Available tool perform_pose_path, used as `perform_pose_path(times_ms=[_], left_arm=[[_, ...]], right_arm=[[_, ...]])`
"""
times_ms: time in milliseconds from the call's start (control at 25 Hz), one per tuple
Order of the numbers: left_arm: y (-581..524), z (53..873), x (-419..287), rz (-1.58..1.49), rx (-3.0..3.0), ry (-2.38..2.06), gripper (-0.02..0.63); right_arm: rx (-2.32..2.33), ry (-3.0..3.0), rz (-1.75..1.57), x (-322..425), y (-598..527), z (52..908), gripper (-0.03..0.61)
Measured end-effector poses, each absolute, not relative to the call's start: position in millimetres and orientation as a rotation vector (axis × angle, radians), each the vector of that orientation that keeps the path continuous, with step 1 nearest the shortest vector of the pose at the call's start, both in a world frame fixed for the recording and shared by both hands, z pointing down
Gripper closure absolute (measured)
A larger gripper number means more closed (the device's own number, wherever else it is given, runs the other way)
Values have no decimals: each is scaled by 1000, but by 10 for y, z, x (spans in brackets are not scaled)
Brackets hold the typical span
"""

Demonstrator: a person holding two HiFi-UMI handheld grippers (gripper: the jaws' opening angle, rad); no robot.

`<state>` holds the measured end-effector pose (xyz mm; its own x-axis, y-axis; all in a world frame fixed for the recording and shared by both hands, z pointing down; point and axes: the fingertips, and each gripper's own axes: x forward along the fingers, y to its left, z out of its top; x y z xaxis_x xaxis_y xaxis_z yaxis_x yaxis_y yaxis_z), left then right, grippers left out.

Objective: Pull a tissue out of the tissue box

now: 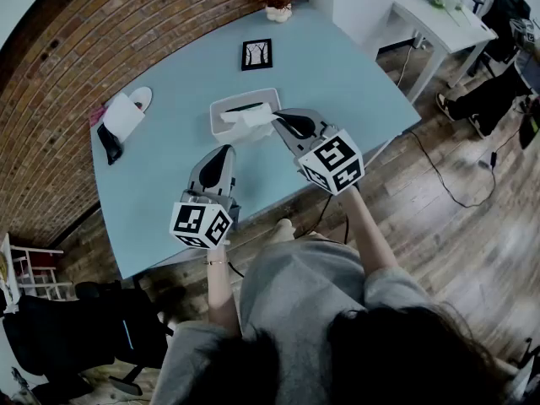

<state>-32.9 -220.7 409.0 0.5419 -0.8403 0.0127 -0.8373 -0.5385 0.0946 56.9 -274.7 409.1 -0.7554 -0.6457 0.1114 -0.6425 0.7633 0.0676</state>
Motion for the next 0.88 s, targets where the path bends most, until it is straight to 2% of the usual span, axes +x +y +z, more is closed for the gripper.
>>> perform_pose_path(times_ms=[880], left_arm=[[-2248,4158,-255,9,2684,-1454,611]], right_arm=[[1037,-2824,-16,664,-2728,4202,578]])
